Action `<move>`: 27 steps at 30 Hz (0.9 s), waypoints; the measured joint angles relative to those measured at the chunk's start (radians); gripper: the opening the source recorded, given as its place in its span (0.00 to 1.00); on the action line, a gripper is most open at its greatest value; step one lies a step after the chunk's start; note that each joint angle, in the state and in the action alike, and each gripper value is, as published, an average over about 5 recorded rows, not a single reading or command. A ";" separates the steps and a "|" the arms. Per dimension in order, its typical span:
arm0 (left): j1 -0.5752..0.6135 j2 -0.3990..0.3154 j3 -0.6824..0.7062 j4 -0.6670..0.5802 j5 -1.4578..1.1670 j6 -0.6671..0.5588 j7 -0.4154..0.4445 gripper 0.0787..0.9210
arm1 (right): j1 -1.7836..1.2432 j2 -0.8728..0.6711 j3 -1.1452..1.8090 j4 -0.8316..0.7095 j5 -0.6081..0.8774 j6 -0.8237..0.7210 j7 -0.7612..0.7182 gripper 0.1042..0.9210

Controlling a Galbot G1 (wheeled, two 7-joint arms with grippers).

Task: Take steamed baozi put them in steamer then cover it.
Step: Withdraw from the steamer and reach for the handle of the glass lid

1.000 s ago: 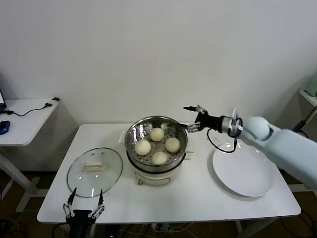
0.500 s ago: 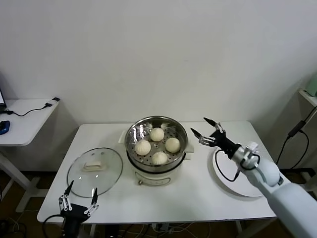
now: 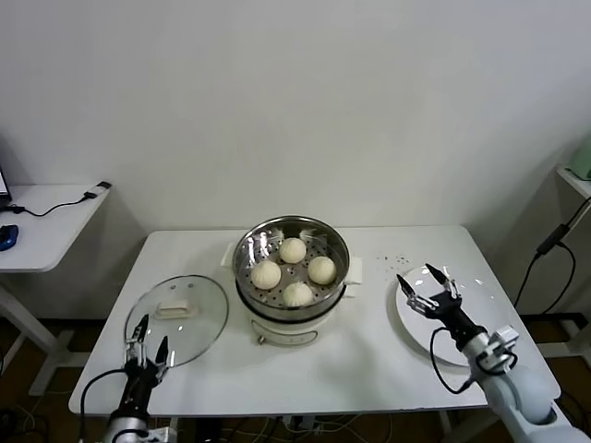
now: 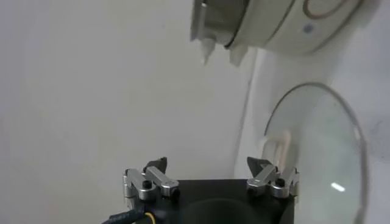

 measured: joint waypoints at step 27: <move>-0.370 0.066 0.102 0.438 0.163 0.115 -0.079 0.88 | -0.089 0.119 0.076 -0.037 -0.143 0.006 0.022 0.88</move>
